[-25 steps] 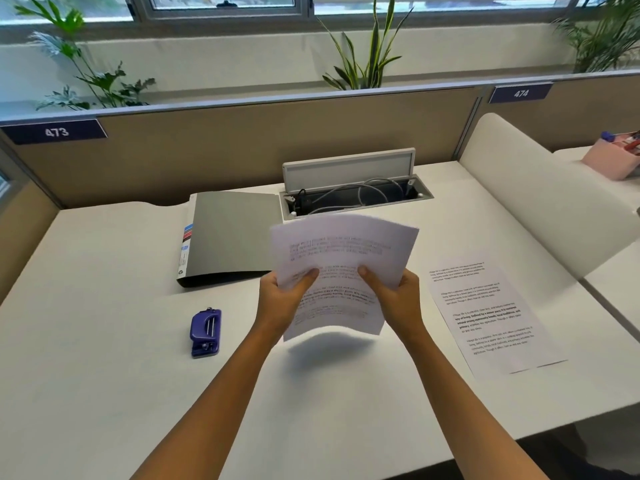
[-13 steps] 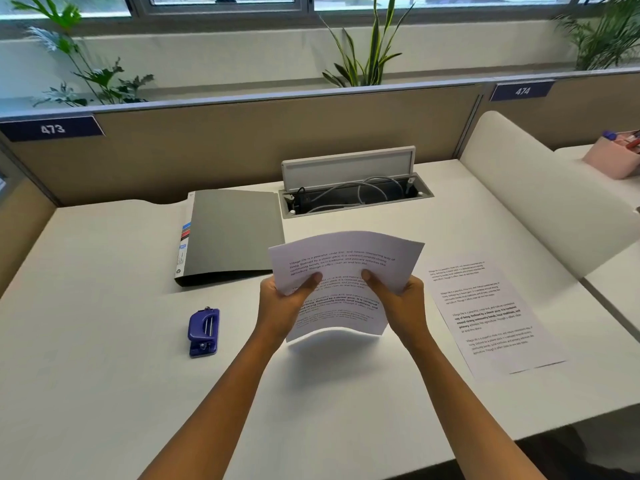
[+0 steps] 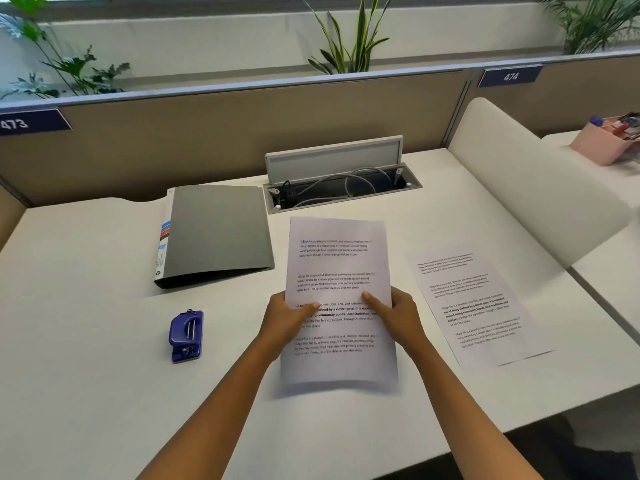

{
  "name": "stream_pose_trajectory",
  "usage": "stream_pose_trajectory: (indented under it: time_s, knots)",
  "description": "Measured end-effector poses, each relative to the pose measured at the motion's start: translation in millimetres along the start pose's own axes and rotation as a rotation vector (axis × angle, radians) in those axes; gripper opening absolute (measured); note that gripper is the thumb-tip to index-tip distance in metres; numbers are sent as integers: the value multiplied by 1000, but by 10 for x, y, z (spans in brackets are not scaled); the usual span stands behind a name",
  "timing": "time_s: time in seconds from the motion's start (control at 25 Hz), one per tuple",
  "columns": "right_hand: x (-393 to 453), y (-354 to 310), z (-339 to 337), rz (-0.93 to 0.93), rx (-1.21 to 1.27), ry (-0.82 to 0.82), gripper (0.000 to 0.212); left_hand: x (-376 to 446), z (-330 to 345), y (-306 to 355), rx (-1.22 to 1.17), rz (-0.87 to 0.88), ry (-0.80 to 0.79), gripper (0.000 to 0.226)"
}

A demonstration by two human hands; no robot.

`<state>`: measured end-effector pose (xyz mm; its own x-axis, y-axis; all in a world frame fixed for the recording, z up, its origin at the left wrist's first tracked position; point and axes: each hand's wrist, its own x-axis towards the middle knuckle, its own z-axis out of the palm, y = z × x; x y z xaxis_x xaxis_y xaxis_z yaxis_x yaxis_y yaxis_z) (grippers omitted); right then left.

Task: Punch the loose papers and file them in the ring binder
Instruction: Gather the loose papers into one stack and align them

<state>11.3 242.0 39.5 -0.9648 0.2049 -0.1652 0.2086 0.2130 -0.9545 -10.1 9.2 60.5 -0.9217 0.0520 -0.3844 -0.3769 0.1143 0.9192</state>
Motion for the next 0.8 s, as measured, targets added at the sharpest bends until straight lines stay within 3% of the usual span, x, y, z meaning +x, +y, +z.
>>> stream_pose_trajectory:
  time_s: [0.16,0.28,0.4,0.6,0.8]
  knots:
    - [134,257,-295,103,-99,103,24,154,95,-241,-78,-125,15,33]
    - [229,389,-691,129,-282,305,31,225,79,-415,-72,-187,37,36]
    - [370,487,-1200,173,-537,435,53,269,46,-526,-27,-206,65,36]
    - [536,628,-1849,432,-772,426,104,274,-4,-585,-74,-229,43,37]
    - [574,574,-2023,670,-884,440,125,296,-5,-604,-87,-230,47,35]
